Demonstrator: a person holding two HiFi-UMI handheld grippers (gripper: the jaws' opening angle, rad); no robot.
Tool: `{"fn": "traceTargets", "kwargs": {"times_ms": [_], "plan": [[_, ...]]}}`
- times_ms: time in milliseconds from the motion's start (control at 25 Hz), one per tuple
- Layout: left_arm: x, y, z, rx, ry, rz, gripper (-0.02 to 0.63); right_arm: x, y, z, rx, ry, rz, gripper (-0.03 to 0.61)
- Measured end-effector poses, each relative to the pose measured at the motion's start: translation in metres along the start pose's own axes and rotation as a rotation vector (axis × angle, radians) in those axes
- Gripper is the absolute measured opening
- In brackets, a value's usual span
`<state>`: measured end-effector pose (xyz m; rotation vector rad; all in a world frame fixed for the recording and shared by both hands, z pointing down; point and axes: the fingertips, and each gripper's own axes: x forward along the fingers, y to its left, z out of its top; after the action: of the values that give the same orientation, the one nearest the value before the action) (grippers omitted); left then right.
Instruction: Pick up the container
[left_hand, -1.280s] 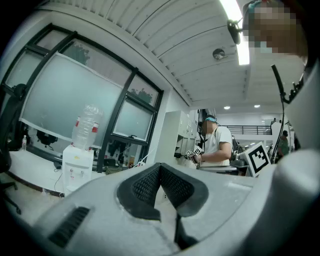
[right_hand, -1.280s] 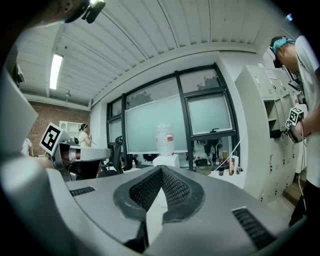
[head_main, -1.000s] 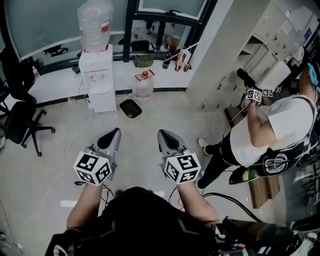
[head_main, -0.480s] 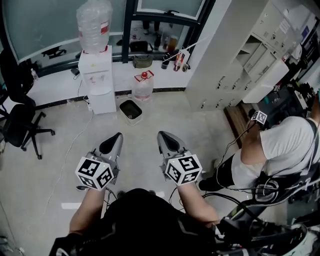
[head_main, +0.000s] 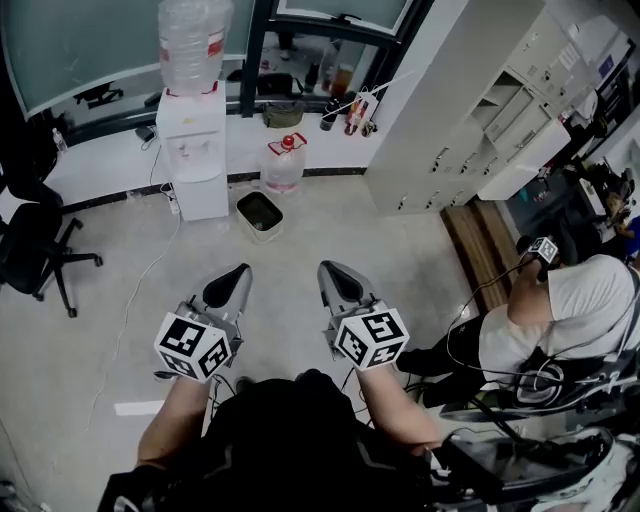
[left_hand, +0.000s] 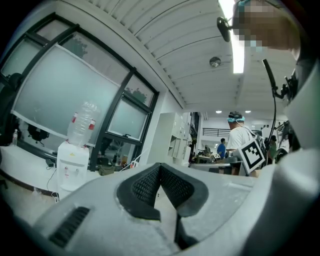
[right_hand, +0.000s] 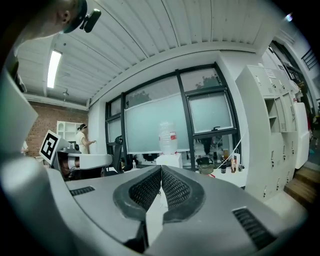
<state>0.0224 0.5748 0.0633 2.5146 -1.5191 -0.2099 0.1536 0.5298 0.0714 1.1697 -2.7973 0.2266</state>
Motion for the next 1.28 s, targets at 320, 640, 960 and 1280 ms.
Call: {"fn": "traceTargets", "kwargs": {"times_ms": [320, 640, 960, 1280], "plan": [[-0.003, 0.026, -0.011, -0.029, 0.019, -0.012, 0.008, 0.019, 0.006, -0.011, 0.0, 0.017, -0.009, 0.008], [0.031, 0.06, -0.009, 0.006, 0.047, 0.035, 0.008, 0.069, -0.028, -0.016, 0.035, 0.015, 0.02, 0.008], [0.103, 0.105, 0.002, -0.003, 0.025, 0.105, 0.008, 0.134, -0.087, 0.009, 0.015, -0.007, 0.067, 0.008], [0.191, 0.129, -0.004, -0.015, 0.074, 0.121, 0.008, 0.179, -0.164, 0.025, 0.027, -0.028, 0.089, 0.009]]}}
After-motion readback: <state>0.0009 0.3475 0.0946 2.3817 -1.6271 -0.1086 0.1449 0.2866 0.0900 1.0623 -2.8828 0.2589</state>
